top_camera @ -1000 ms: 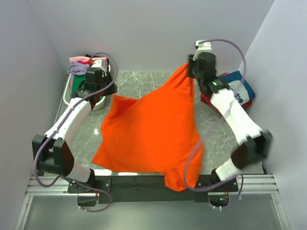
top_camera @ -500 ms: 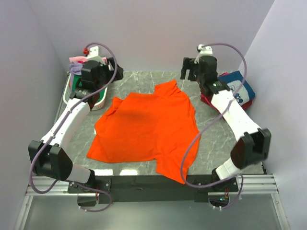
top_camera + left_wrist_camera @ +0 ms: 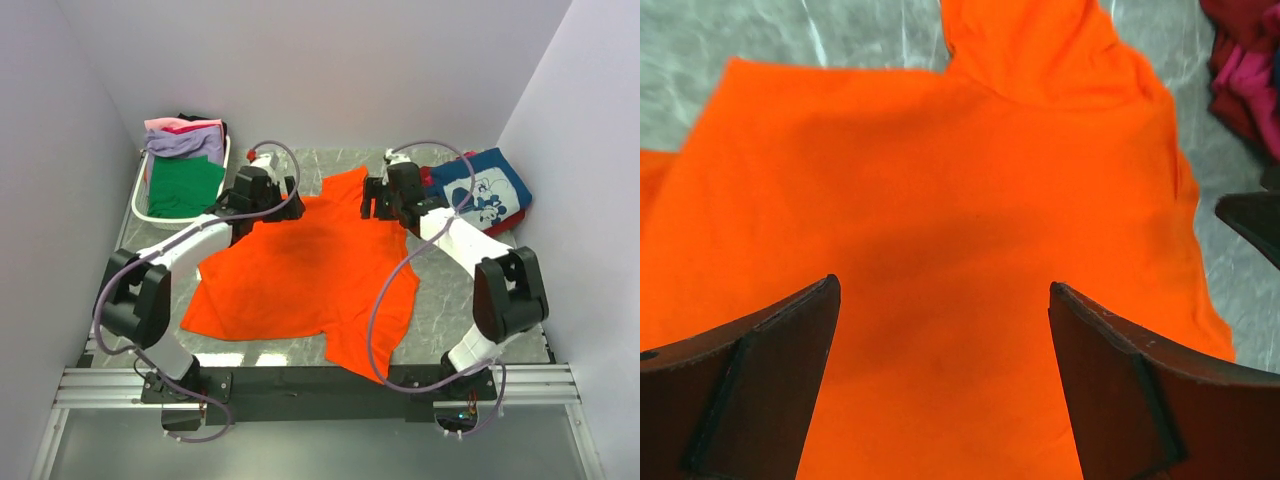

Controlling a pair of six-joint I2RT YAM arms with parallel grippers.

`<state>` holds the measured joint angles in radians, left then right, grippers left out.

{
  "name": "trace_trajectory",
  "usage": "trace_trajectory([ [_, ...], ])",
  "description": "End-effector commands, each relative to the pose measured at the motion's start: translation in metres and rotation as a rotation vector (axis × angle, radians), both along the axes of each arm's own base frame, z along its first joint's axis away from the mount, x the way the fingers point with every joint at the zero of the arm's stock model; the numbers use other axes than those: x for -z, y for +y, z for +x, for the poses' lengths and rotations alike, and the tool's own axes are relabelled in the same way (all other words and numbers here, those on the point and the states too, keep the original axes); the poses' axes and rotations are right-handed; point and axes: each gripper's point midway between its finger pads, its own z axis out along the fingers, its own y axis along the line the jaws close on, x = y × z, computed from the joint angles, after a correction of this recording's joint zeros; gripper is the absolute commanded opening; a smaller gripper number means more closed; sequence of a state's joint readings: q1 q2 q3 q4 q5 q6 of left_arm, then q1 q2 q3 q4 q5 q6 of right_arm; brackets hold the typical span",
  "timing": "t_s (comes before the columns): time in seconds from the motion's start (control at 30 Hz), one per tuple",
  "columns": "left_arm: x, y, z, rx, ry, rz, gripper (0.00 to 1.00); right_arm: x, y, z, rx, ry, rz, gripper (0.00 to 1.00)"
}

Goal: Fold and stack the t-shirts
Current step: Flatten the tshirt out

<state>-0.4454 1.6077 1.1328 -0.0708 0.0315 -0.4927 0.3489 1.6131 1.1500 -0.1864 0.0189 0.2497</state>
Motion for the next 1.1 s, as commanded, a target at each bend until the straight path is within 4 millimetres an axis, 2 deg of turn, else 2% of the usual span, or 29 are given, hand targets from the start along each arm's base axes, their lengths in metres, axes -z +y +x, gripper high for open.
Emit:
trace_trajectory([
  [0.0, -0.009, -0.015, 0.006, 0.036, -0.039, -0.073, 0.91, 0.002, 0.008, 0.004, -0.010, 0.014, 0.006, 0.80],
  [0.03, -0.003, -0.018, 0.007, 0.045, -0.028, -0.076, 0.91, 0.014, 0.007, 0.005, -0.003, 0.044, -0.015, 0.80],
  [0.23, 0.020, -0.044, 0.005, 0.109, 0.019, -0.079, 0.90, 0.048, -0.003, 0.007, 0.049, 0.170, -0.100, 0.78],
  [0.3, 0.021, -0.050, 0.008, 0.119, 0.022, -0.087, 0.90, 0.054, -0.004, 0.006, 0.055, 0.196, -0.108, 0.78],
  [0.33, 0.029, -0.054, 0.008, 0.129, 0.038, -0.084, 0.89, 0.058, -0.003, 0.009, 0.059, 0.208, -0.108, 0.78],
  [0.5, 0.044, -0.066, 0.010, 0.155, 0.068, -0.083, 0.89, 0.079, -0.009, 0.008, 0.102, 0.290, -0.148, 0.78],
  [0.53, 0.052, -0.071, 0.009, 0.166, 0.084, -0.079, 0.89, 0.079, -0.010, 0.010, 0.110, 0.293, -0.152, 0.78],
  [0.6, 0.055, -0.076, 0.010, 0.177, 0.090, -0.080, 0.89, 0.088, -0.012, 0.007, 0.117, 0.322, -0.172, 0.78],
  [0.63, 0.065, -0.080, 0.010, 0.182, 0.109, -0.075, 0.89, 0.089, -0.014, 0.009, 0.124, 0.327, -0.172, 0.78],
  [0.73, 0.073, -0.087, 0.012, 0.198, 0.124, -0.082, 0.89, 0.095, -0.019, 0.008, 0.135, 0.350, -0.173, 0.78],
  [1.0, 0.079, -0.113, 0.011, 0.254, 0.138, -0.105, 0.89, 0.104, -0.043, 0.011, 0.170, 0.381, -0.130, 0.77],
  [1.07, 0.082, -0.121, 0.011, 0.266, 0.143, -0.113, 0.89, 0.106, -0.043, 0.010, 0.153, 0.396, -0.093, 0.75],
])
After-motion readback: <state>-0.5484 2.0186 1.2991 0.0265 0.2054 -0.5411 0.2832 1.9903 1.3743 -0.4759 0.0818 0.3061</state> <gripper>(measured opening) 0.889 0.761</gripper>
